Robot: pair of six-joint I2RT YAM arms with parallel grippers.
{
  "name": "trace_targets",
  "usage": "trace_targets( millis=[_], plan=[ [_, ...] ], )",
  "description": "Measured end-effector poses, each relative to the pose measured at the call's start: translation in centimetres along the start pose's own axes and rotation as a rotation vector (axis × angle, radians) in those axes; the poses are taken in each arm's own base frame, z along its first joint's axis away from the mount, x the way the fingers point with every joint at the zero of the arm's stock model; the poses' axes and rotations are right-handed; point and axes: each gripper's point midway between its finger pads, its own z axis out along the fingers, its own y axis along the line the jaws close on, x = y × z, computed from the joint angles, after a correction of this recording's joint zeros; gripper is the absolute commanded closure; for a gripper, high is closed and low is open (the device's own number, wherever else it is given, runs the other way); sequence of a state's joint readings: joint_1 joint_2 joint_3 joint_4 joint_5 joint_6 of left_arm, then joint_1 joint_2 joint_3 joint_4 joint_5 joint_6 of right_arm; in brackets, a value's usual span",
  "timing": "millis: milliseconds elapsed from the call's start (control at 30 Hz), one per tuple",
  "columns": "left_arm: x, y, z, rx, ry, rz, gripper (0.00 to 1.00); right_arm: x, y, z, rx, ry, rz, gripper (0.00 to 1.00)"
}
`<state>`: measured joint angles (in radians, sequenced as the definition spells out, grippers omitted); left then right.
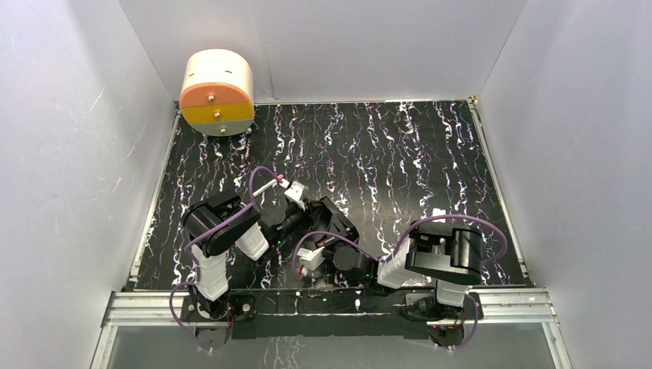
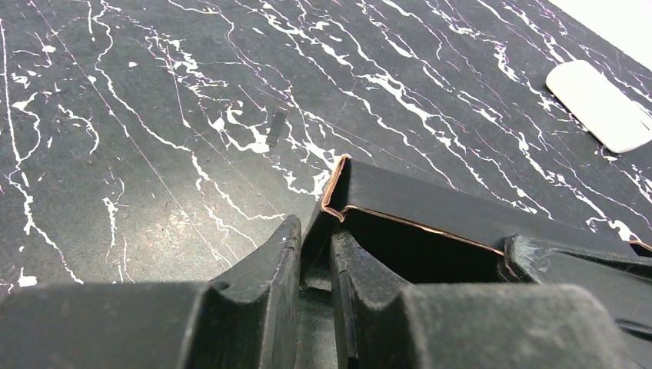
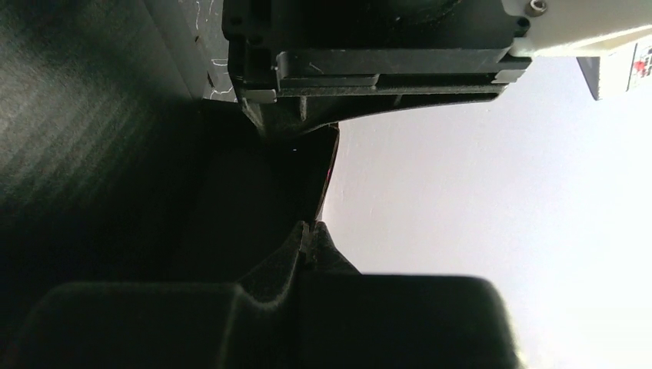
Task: Fold the paper box
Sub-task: Fold the paper box at the center of the board.
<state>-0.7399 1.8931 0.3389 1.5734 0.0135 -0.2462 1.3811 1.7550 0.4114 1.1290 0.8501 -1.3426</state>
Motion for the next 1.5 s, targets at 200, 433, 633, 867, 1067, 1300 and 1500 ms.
trace_targets(
  millis=[200, 433, 633, 867, 1067, 1300, 1500],
  plan=[
    [0.2, 0.0, 0.0, 0.005, 0.004, 0.024, 1.00, -0.1, -0.1, -0.1, 0.003, -0.005, 0.094, 0.76],
    [0.4, 0.4, 0.0, -0.001, 0.009, 0.074, 1.00, -1.5, -1.4, -0.9, -0.061, -0.045, 0.323, 0.50],
    [0.4, 0.5, 0.0, -0.001, 0.010, 0.091, 1.00, -3.1, -7.0, -2.5, -0.082, -0.136, 0.651, 0.39],
    [0.5, 0.4, 0.0, 0.009, 0.013, 0.098, 1.00, 1.5, -9.5, -2.3, -0.157, -0.113, 1.010, 0.39],
    [0.6, 0.3, 0.0, 0.018, 0.015, 0.114, 1.00, 4.7, -10.0, -1.1, -0.220, -0.089, 1.315, 0.40],
    [0.6, 0.2, 0.1, 0.028, 0.016, 0.127, 1.00, 7.0, -8.3, 0.9, -0.303, -0.025, 1.656, 0.42],
    [0.7, 0.1, 0.1, 0.038, 0.018, 0.145, 1.00, 7.5, -6.5, 2.3, -0.358, -0.017, 1.900, 0.43]
  ],
)
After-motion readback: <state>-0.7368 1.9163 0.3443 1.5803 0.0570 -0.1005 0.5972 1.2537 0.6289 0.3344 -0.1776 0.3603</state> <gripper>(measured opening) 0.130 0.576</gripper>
